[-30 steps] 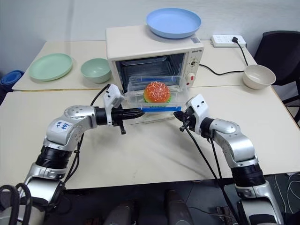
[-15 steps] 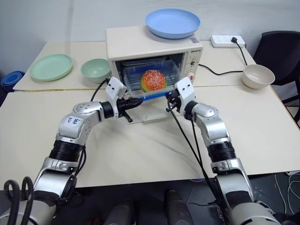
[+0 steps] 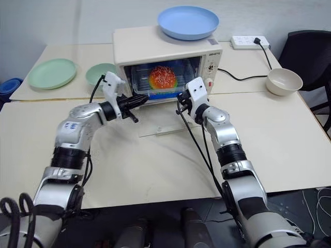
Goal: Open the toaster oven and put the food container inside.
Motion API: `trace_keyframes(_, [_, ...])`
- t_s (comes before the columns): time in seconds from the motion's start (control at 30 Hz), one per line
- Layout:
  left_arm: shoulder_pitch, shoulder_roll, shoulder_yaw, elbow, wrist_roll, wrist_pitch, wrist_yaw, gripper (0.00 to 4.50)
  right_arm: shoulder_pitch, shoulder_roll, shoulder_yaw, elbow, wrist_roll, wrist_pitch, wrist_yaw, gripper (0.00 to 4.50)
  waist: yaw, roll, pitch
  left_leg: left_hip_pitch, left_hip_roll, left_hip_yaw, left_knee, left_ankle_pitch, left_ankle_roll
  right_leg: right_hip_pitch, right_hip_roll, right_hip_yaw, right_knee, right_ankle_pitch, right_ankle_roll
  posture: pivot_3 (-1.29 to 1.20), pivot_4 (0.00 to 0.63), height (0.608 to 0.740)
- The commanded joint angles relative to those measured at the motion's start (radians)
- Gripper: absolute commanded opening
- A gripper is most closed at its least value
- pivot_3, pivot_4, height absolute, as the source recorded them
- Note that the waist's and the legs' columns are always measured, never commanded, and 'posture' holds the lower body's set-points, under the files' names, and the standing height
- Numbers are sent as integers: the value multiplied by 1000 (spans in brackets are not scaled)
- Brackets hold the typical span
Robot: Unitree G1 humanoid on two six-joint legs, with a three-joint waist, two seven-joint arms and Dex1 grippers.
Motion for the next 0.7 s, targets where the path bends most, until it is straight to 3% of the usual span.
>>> trace_keyframes(0.03, [81, 150, 141, -227, -152, 123, -110, 0, 112, -64, -29, -237, 55, 86, 67, 31, -4, 0, 0, 0, 1, -1, 0, 0, 0, 0, 0, 1, 1, 0, -1, 0, 150, 740])
trace_keyframes(0.13, [146, 292, 246, -289, -231, 195, -175, 183, 270, -146, -53, -514, 136, 235, 124, 10, -1, 0, 0, 0, 1, -4, 0, 0, 0, 0, 0, 1, 0, -1, -1, 0, 150, 740])
trace_keyframes(0.33, [274, 519, 407, -319, -355, 289, -344, 1781, 549, -301, -129, -834, 233, 439, 148, 0, 3, 0, 0, 4, -2, -4, 1, 0, 1, 6, -1, -2, -3, -2, -2, 0, 150, 740])
trace_keyframes(0.47, [340, 587, 444, -327, -373, 276, -406, 3013, 622, -301, -152, -848, 233, 469, 106, 0, 2, 0, 0, 16, 0, -4, 0, 0, 2, 18, 2, -4, -6, -3, -4, 0, 150, 740])
trace_keyframes(0.63, [354, 613, 448, -327, -368, 249, -424, 4473, 578, -251, -109, -700, 164, 383, 65, 0, -4, 0, 0, 20, 1, 0, -1, -1, 2, 19, 9, -1, -5, -4, -5, 0, 150, 740])
trace_keyframes(0.7, [353, 621, 441, -325, -352, 231, -421, 4473, 540, -224, -90, -622, 135, 344, 49, 0, -5, 0, 0, 20, 2, 0, -1, -1, 2, 19, 9, -1, -4, -4, -5, 0, 150, 740])
